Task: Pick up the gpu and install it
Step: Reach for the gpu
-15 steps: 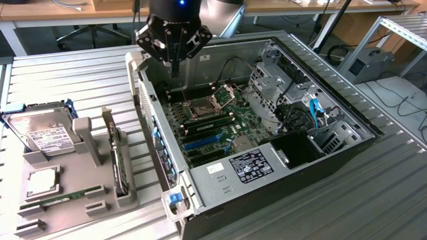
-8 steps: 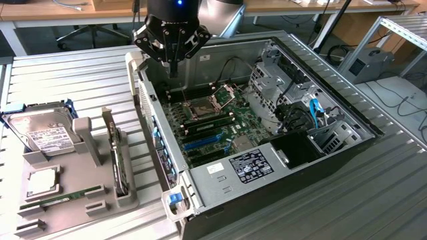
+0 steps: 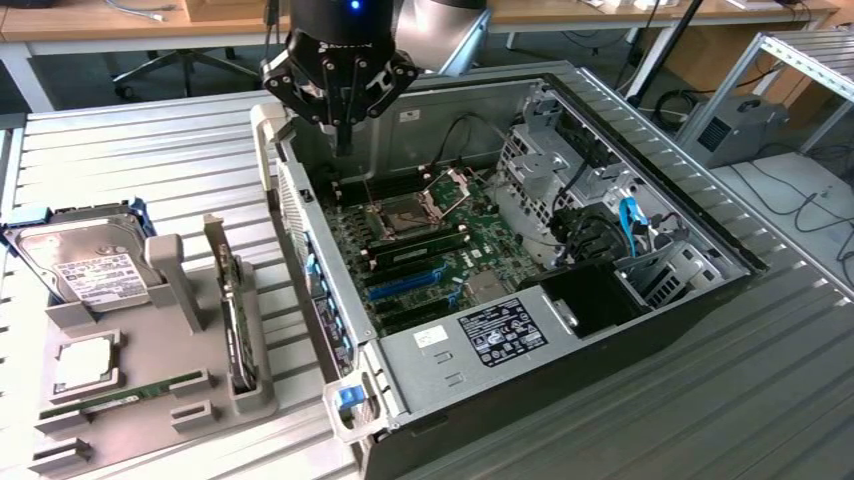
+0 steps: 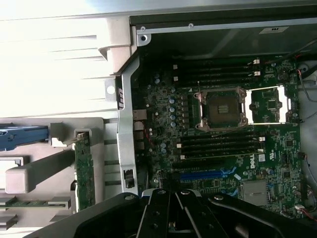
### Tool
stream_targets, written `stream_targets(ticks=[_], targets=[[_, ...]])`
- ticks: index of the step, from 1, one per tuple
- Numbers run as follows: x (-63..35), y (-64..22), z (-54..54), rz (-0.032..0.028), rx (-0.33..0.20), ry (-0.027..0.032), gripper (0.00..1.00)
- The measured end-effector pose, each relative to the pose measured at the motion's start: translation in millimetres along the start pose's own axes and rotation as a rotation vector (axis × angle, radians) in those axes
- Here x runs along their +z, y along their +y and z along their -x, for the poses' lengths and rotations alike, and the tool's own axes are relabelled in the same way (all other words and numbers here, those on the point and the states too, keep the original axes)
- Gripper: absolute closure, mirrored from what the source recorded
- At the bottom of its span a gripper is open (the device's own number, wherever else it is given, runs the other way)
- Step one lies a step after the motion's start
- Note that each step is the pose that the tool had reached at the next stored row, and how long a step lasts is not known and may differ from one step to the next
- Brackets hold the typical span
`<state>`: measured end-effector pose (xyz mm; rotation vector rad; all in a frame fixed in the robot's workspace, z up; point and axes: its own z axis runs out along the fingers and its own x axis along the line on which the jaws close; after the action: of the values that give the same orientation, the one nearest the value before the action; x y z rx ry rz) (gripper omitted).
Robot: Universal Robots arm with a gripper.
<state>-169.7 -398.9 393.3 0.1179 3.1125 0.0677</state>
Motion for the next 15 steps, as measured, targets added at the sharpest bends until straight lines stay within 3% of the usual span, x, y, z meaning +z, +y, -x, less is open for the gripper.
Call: stream_targets(ticks=[15], targets=[[-0.2, -0.3, -4.1, -0.0001, 0.0, 0.0001, 0.89]])
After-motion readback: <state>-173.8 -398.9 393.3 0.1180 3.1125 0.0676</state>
